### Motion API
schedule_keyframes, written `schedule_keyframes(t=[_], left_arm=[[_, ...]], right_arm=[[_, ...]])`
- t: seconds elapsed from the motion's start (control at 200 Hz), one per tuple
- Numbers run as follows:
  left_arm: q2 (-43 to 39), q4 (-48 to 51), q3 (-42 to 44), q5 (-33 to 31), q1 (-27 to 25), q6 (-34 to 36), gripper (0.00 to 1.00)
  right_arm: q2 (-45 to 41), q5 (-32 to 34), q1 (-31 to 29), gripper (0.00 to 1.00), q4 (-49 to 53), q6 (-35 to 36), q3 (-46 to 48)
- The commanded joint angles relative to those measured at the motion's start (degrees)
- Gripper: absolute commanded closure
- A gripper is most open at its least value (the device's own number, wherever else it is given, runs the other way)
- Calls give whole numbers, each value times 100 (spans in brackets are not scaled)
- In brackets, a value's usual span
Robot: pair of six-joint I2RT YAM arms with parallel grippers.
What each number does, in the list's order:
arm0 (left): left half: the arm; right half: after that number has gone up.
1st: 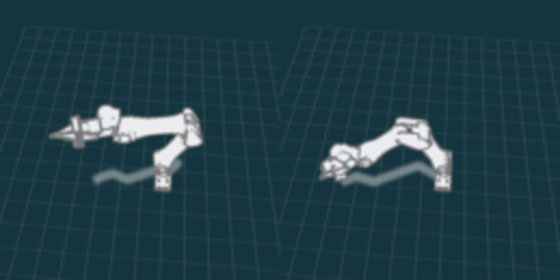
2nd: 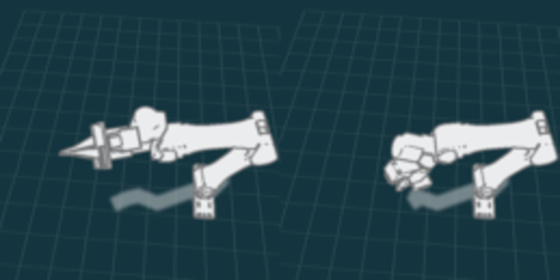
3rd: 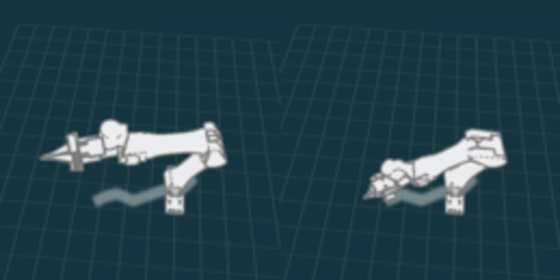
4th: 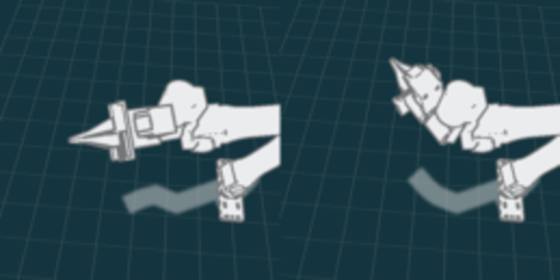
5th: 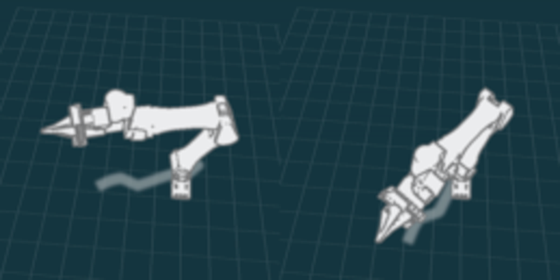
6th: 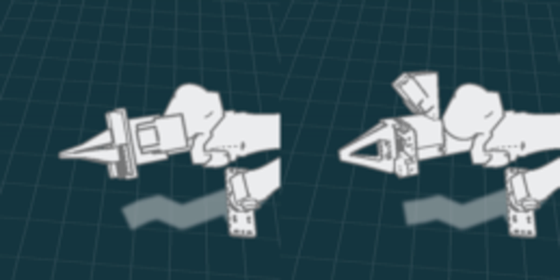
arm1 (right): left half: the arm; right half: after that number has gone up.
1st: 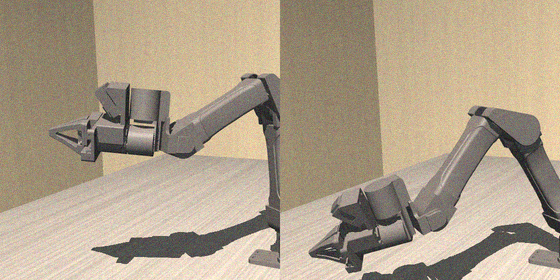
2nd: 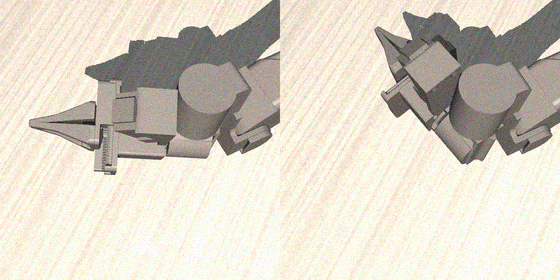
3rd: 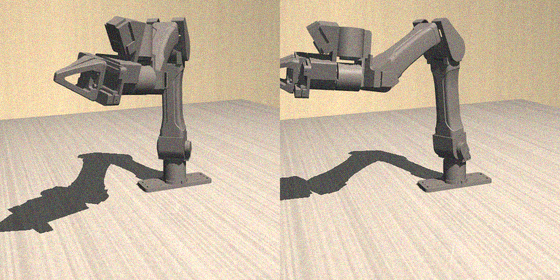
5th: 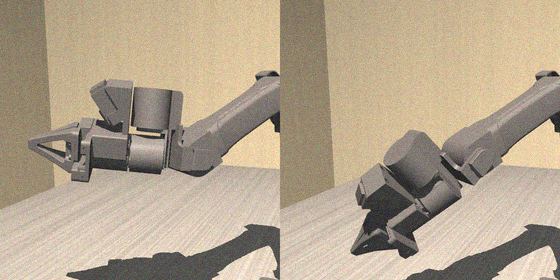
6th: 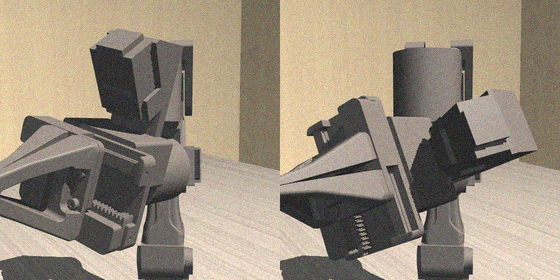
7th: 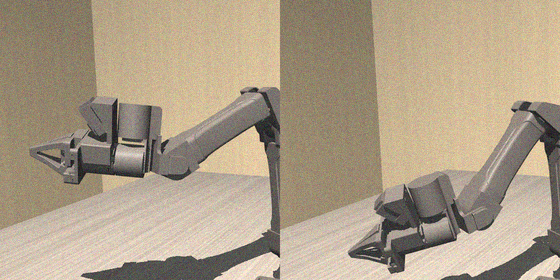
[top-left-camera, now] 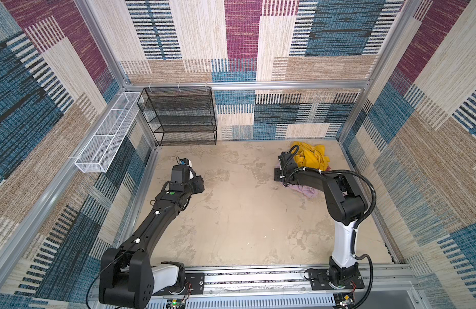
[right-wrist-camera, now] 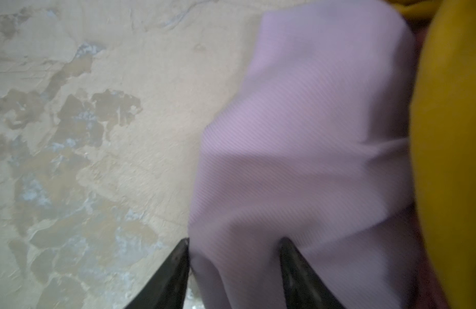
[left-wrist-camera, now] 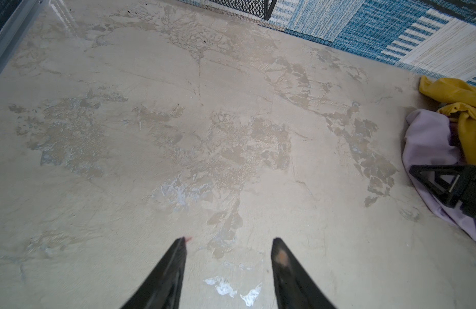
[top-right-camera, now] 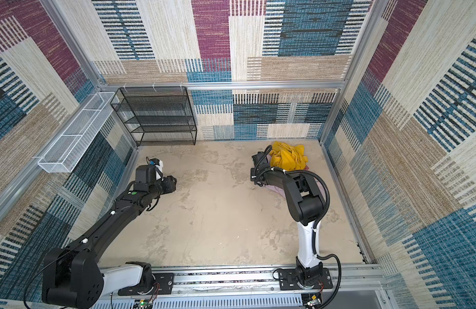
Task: Pick out a specific cloth from the pile
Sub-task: 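Reach the right gripper to the lavender shirt under the yellow shirt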
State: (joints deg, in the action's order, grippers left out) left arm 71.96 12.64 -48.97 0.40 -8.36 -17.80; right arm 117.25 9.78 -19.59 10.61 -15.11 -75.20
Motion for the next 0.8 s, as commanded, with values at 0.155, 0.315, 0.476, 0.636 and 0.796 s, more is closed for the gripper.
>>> schedule_keyframes(t=[0.155,0.315,0.476,0.636,0.796], left_arm=[[46,33,-59,65,1,31,45],[27,61,-61,52,1,51,45],[-13,89,-72,58,1,55,45],[-85,97,-67,47,1,58,45],[-130,101,-51,80,1,40,45]], right_arm=[[107,259,-11,77,81,-64,-147],[-79,262,-11,100,1,-114,-96],[-394,297,-2,100,-85,-158,-3],[-824,314,10,100,-120,-158,44],[-1233,124,130,100,-126,-202,71]])
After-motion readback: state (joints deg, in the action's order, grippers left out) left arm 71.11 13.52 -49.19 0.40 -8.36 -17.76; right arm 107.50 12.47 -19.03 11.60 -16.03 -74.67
